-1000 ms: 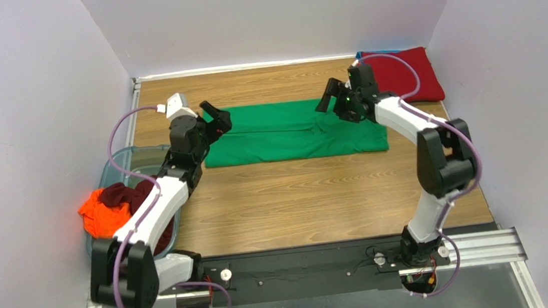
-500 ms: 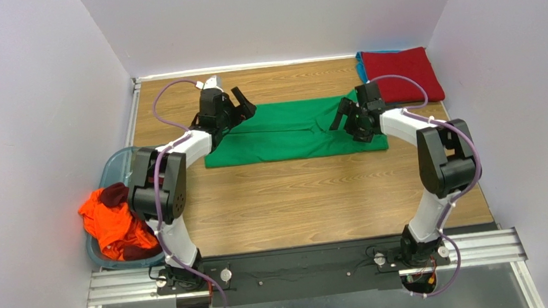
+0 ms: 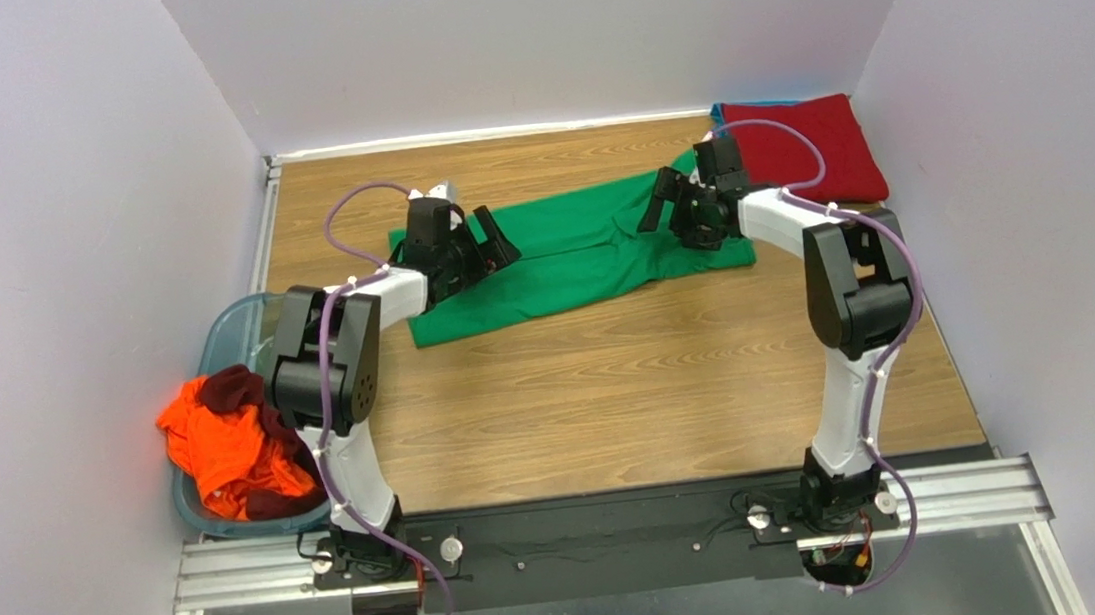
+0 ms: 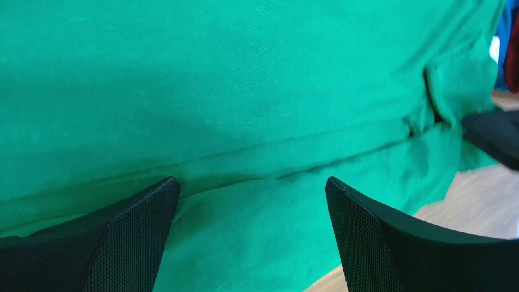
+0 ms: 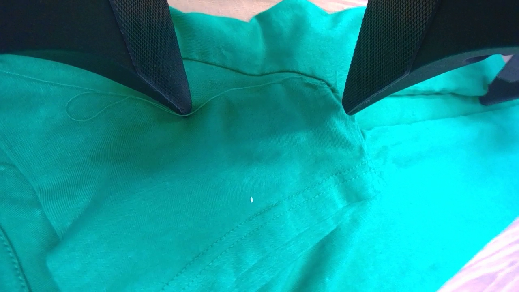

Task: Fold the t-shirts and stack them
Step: Fold the tshirt

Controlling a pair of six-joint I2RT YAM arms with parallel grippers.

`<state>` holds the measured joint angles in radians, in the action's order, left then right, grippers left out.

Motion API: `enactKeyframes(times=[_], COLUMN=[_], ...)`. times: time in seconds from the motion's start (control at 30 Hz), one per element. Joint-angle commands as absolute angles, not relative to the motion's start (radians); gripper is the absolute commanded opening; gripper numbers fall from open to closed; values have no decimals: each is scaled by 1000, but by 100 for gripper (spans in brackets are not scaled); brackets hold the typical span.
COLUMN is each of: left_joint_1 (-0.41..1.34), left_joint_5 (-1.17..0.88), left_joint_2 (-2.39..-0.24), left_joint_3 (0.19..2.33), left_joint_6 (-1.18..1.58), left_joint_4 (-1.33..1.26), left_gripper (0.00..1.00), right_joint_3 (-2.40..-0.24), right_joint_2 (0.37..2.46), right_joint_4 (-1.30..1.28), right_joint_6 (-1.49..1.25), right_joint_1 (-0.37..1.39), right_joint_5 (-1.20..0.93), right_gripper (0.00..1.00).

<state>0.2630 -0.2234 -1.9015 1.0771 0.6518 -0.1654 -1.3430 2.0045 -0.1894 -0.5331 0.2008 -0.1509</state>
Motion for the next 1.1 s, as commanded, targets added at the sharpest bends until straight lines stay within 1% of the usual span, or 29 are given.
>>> enactKeyframes(times=[0.0, 0.17, 0.3, 0.33, 0.43, 0.47, 0.63, 0.73, 0.83, 1.07], left_joint_1=[268, 325, 417, 469, 563, 586, 695, 744, 767, 811], left_joint_5=[-274, -272, -264, -262, -265, -268, -267, -252, -244, -224], left_joint_2=[-1878, -1778, -1689, -1672, -1615, -1597, -1551, -1551, -1574, -1621], left_joint_3=[968, 810, 720, 704, 646, 628, 604, 629, 655, 693], left_joint_6=[650, 707, 790, 805, 880, 896, 983, 989, 1000, 1038], left_joint_4=[-60, -60, -58, -60, -64, -67, -100, -121, -132, -156], left_gripper=[98, 98, 98, 98, 98, 98, 98, 98, 98, 98], right_joint_3=[-1405, -1502, -1589, -1610, -1701, -1770, -2021, -2167, -2255, -2341], right_joint_2=[2103, 2181, 2249, 2284, 2339, 2389, 2557, 2640, 2684, 2740], right_joint_4=[-216, -219, -221, -225, -242, -256, -386, -429, -433, -431], right_joint_6=[-439, -431, -410, -405, -379, -365, -324, -308, -339, -391], right_joint_1=[201, 201, 201, 201, 204, 204, 222, 253, 273, 299], right_joint_5=[-274, -357, -439, -452, -503, -509, -549, -551, -537, -493], right_gripper=[100, 100, 100, 100, 100, 100, 100, 100, 100, 100])
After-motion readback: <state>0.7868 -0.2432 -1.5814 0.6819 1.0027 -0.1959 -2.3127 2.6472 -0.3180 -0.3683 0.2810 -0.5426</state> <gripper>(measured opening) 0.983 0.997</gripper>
